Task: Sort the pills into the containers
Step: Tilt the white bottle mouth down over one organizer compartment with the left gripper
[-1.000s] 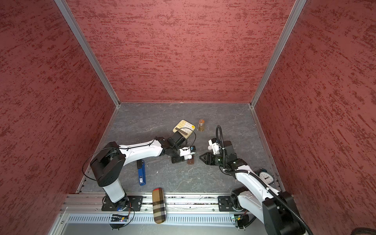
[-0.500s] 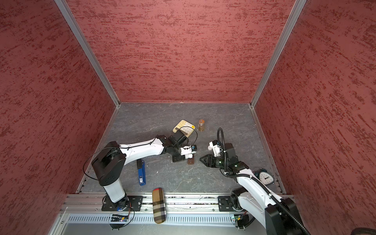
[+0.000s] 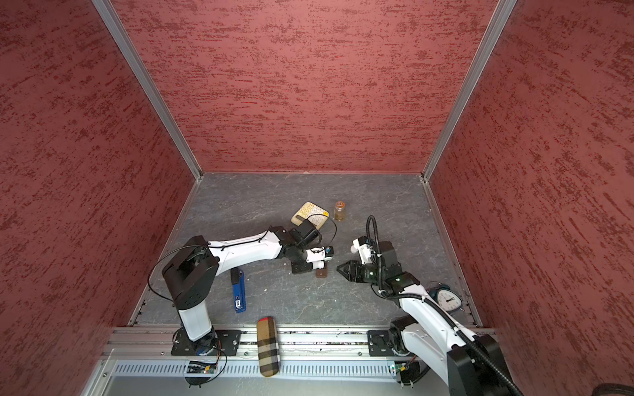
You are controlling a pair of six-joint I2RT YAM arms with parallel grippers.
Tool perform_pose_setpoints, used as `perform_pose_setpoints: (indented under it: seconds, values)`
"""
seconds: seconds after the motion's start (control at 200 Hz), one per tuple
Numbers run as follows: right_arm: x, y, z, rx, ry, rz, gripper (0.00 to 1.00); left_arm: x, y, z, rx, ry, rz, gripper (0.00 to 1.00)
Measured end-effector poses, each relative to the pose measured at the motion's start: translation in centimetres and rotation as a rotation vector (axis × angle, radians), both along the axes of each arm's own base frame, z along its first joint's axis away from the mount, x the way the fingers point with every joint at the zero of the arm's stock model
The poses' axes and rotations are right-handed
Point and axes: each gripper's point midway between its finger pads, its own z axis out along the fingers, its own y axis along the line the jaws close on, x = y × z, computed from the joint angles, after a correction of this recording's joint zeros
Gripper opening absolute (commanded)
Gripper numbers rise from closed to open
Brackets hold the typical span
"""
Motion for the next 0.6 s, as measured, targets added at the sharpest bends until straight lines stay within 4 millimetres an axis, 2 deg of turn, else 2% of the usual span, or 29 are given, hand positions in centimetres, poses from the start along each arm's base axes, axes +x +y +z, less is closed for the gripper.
perform_pose_setpoints:
  seconds: [0.255,0.601]
  values:
    - [-0.14,-0.05,-0.17,-0.003,0.010,0.000,0.42,0.06,-0.10,0.58,0.023,-0.017,-0.009,0.00]
    - [-0.14,-0.05,-0.17,-0.004,0.010,0.000,0.42,0.16,0.31,-0.01,0.094,-0.025,-0.023,0.00]
